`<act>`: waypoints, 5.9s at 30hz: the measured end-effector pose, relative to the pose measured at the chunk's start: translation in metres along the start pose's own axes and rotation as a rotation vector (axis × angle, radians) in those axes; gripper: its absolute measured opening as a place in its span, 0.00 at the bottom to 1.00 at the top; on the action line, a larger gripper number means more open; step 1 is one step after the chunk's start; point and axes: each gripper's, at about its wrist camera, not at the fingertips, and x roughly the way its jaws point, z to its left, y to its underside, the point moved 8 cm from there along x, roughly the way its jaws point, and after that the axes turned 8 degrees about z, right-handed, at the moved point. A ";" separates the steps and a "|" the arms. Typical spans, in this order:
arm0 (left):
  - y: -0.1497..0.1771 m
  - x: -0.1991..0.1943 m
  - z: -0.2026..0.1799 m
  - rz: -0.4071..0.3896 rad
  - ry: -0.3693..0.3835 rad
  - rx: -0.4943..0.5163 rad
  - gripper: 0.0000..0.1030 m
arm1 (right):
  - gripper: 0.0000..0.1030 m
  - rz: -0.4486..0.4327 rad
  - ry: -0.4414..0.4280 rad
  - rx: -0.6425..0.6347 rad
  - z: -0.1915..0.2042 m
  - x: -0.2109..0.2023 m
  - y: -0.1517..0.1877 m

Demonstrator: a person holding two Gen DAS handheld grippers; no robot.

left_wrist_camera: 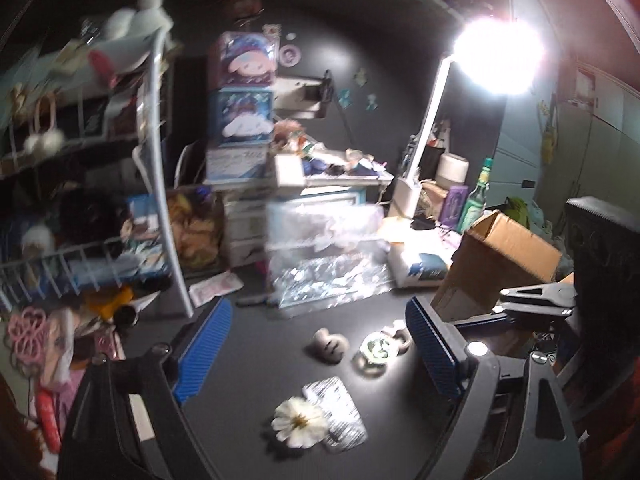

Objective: Organize objects
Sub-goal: 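Reach down and grasp the silver blister pack with the right gripper, then close the left gripper on the blister pack while the right gripper releases it, then lower the blister pack into the cardboard box and open the left gripper, then reach down and grasp the white flower with the right gripper, then close the left gripper on the flower while the right gripper releases it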

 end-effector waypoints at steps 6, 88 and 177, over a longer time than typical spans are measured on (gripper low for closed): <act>0.053 0.007 0.032 0.036 -0.066 -0.054 0.84 | 0.74 0.087 0.101 0.052 0.001 0.083 0.041; -0.091 0.108 -0.255 0.215 0.430 0.265 0.52 | 0.44 -0.114 0.286 0.126 -0.144 -0.132 0.052; -0.025 0.005 -0.107 0.106 0.402 0.116 0.32 | 0.27 -0.016 0.231 -0.203 0.008 -0.007 -0.002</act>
